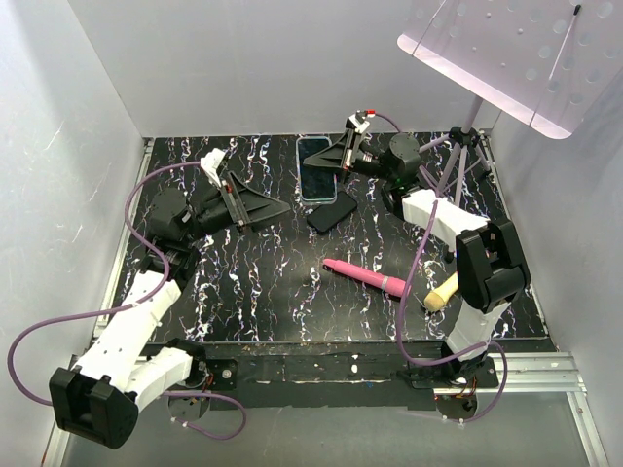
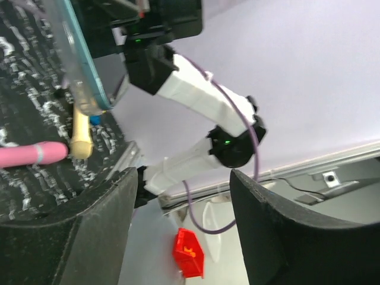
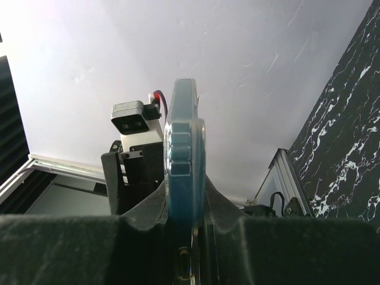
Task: Take the phone out of the phone case
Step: Remove the phone case from the phone.
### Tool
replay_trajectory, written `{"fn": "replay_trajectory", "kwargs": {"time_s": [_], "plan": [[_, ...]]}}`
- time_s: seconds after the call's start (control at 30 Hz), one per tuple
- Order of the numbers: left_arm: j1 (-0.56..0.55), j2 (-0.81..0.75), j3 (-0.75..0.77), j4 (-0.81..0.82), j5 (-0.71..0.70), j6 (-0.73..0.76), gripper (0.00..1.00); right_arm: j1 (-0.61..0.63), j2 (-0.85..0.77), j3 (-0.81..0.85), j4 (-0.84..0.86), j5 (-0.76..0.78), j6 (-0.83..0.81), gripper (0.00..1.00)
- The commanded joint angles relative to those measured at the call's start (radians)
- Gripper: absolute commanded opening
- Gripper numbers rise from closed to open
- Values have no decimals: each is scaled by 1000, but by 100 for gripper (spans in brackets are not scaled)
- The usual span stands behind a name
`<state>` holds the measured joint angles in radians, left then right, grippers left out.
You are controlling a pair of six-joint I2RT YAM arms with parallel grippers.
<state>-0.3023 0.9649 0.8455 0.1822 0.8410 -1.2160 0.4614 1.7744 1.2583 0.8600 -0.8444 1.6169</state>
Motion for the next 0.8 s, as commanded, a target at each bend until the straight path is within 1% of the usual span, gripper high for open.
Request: {"fn": "replay_trajectory", "kwargs": {"time_s": [0.0, 0.13, 0.23, 0.33, 0.43, 0.53, 0.57, 0.67, 0.73, 0.77], "plan": [[-11, 8, -31, 269, 3, -244, 61, 11, -27, 64, 28, 31, -17, 1], [-57, 63, -34, 371, -40, -292, 58, 13, -39, 47, 20, 41, -25, 1], [-89, 106, -26, 388, -65, -297, 53, 13, -50, 30, 10, 47, -32, 1], [-103, 141, -20, 396, -72, -290, 51, 13, -58, 23, 16, 54, -25, 1], [-106, 129, -22, 341, -98, -257, 50, 13, -72, 15, 5, 70, -25, 1], [-106, 103, -11, 202, -137, -180, 52, 13, -92, -13, -16, 100, -34, 1], [-106, 92, -10, 168, -157, -166, 54, 13, -98, -20, -15, 110, -32, 1], [-106, 87, -22, 149, -186, -163, 56, 13, -108, -33, -10, 123, -28, 1], [-107, 90, -29, 140, -213, -168, 56, 13, -109, -28, -7, 119, -25, 1], [-106, 92, -32, 142, -221, -168, 54, 13, -109, -27, -4, 119, -23, 1]]}}
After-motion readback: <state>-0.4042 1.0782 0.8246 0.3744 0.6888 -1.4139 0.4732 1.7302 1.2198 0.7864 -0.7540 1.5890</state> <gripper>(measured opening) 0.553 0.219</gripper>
